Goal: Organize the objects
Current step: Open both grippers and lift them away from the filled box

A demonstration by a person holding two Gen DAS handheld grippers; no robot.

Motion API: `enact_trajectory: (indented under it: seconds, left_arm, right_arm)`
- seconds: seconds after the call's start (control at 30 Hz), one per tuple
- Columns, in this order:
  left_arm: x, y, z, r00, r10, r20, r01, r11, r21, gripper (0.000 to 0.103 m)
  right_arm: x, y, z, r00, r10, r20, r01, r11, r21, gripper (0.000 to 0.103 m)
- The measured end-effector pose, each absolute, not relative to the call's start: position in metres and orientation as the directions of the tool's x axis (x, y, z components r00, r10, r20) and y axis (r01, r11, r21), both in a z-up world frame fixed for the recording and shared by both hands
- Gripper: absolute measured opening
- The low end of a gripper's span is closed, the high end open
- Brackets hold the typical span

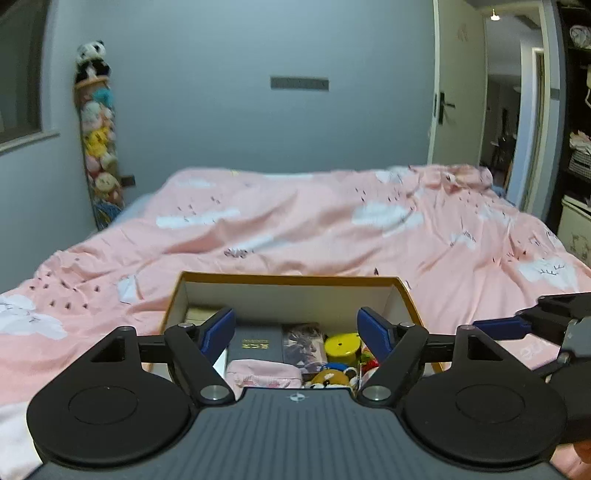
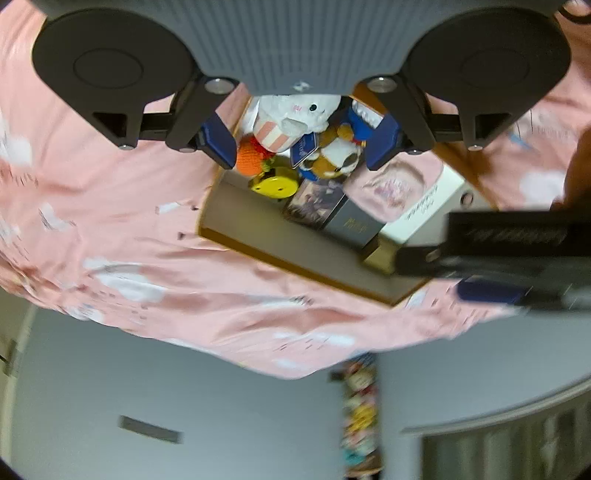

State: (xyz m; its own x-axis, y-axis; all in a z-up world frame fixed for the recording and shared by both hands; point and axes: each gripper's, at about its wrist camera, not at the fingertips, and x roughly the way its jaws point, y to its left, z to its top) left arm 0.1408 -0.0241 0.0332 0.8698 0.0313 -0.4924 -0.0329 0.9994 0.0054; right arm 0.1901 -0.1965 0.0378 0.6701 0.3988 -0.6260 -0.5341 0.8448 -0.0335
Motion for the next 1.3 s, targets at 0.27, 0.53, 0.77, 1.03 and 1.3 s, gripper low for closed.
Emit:
enact_trajectory:
  seconds: [0.27, 0.53, 0.77, 1.03, 1.3]
  left_arm:
    - [0.109, -0.017, 0.027, 0.898, 0.116, -0.423, -0.117, 0.993, 0.026, 0.088]
    - [0.109, -0.005, 0.007, 0.870, 0.151, -0.469, -0.163, 0.986, 0.015, 0.088]
    - [0.107, 0.000, -0.009, 0.835, 0.152, -0.529, -0.171, 0.985, 0.013, 0.088]
    - [0.114, 0.000, -0.020, 0.798, 0.156, -0.582, -0.186, 0.983, 0.008, 0.088]
    - [0.118, 0.001, -0.026, 0.775, 0.165, -0.610, -0.194, 0.981, 0.019, 0.088]
  right_arm:
    - [0.166, -0.203, 0.033, 0.793, 0.324, -0.516, -0.352, 0.935, 0.047, 0.086]
    - [0.150, -0.193, 0.018, 0.834, 0.313, -0.455, -0.325, 0.944, 0.055, 0.092]
    - [0.150, -0.186, 0.004, 0.825, 0.324, -0.464, -0.326, 0.942, 0.078, 0.096]
    - [0.155, -0.187, -0.005, 0.825, 0.300, -0.480, -0.297, 0.951, 0.083, 0.097]
    - [0.157, -0.185, -0.008, 0.815, 0.300, -0.496, -0.298, 0.951, 0.086, 0.097]
